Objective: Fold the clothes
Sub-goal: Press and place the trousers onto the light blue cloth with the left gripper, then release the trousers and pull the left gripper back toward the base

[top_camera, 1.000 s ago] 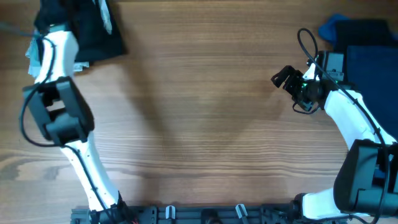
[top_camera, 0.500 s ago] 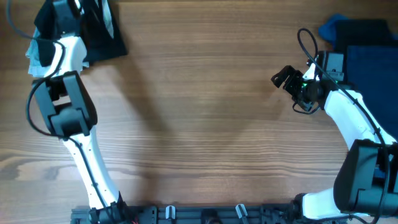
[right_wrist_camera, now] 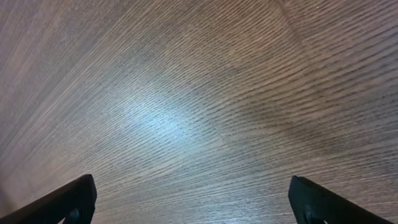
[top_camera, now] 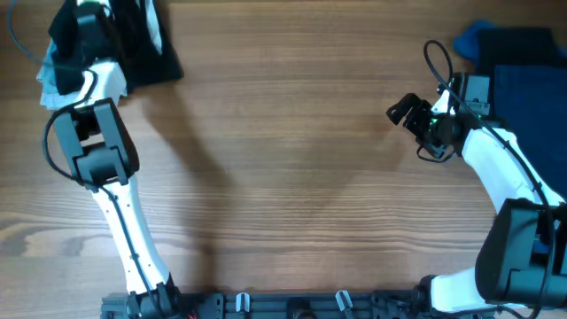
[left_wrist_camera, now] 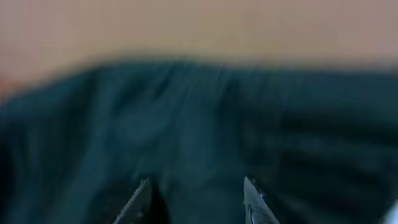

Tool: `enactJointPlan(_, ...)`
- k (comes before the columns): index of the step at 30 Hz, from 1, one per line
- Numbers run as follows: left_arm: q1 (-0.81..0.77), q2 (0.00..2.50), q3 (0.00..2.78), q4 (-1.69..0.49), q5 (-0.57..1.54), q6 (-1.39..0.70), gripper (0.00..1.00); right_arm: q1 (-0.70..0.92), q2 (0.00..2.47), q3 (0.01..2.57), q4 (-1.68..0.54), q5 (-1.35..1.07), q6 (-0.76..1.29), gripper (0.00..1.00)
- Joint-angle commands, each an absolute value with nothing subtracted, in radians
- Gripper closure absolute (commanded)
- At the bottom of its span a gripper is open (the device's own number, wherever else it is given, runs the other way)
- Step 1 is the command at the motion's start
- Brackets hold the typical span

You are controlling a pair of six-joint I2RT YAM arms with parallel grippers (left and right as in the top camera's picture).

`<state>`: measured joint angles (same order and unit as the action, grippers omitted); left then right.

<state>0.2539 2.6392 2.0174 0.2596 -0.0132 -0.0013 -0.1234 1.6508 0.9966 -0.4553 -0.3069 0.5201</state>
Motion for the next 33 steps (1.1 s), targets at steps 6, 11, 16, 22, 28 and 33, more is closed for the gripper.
enactJointPlan(6,0.343,2.553,2.052,0.096,-0.050,0.044,0.20,-0.124,1.653,0.991,-0.455,-0.315,0.527,0.00)
enactJointPlan(11,0.344,2.509,2.052,0.138,-0.041,0.044,0.25,-0.124,1.653,0.991,-0.455,-0.315,0.527,0.00)
enactJointPlan(16,0.376,2.596,2.052,0.176,-0.038,0.044,0.23,-0.124,1.653,0.991,-0.455,-0.315,0.527,0.00)
enactJointPlan(22,0.422,2.628,2.052,0.061,-0.039,0.045,0.16,-0.124,1.653,0.991,-0.455,-0.315,0.527,0.00)
enactJointPlan(28,0.346,2.317,2.052,-0.088,-0.037,0.044,0.00,-0.124,1.653,0.991,-0.455,-0.315,0.527,0.00)
enactJointPlan(33,0.229,1.985,2.052,-0.364,-0.026,-0.084,0.00,-0.124,1.653,0.991,-0.455,-0.315,0.527,0.00)
